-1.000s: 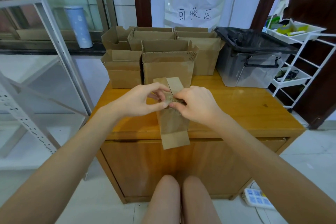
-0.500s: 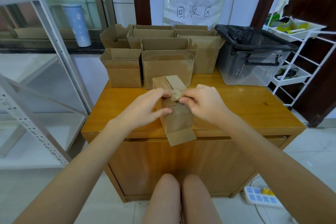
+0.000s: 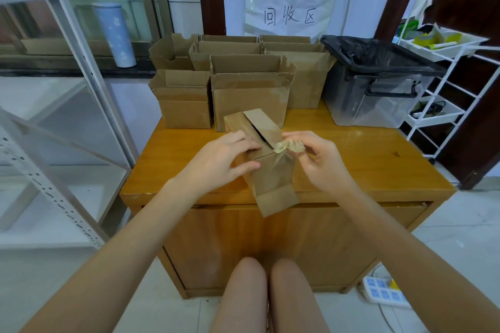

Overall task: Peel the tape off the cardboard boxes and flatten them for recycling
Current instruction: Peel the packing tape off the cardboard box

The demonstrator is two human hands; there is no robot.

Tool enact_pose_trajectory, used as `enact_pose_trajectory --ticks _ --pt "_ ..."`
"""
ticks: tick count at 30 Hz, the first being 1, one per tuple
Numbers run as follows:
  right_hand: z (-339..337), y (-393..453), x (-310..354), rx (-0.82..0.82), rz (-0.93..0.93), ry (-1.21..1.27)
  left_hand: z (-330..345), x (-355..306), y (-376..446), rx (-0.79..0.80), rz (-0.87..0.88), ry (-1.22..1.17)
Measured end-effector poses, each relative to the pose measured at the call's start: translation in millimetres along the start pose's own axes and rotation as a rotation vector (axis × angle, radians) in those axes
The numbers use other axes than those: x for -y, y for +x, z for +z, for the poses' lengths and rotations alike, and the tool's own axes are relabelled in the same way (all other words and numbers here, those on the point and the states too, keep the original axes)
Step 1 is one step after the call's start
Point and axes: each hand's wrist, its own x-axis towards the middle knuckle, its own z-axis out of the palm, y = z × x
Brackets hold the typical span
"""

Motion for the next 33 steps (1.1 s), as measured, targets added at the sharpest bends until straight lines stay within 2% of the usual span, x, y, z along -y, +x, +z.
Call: enact_pose_trajectory --ticks 5,12,16,21,27,31,33 --pt "-5.8 -1.9 -3.3 0.033 0.086 0.156 -1.3 -4.3 8.4 0.001 -0.022 -0.014" --pt "-5.4 -5.9 -5.1 -0.066 0.242 0.413 -3.4 -16.2 16.3 0.035 -0.089 0.077" --pt "-5.7 -4.0 -8.9 -0.076 0.3 0.449 3.6 -26.0 28.3 0.086 -0.054 0.314" --pt "-12.2 0.6 -6.9 -0.219 0.4 0.606 8.7 -31.1 29.6 0.079 -0.063 0.316" --pt "-26.5 12.6 -7.4 -0.085 0.272 0.085 6.8 -31.8 34.0 0.094 -0.079 0.29" --pt "-26.5 1.4 -19.4 0.018 -0.032 -0.344 7.3 -33.4 33.8 0.103 -0.089 0.282" --pt "-25.7 0.8 -20.0 0.109 -0.093 -0.483 7.9 -34.5 34.7 0.099 -0.085 0.29"
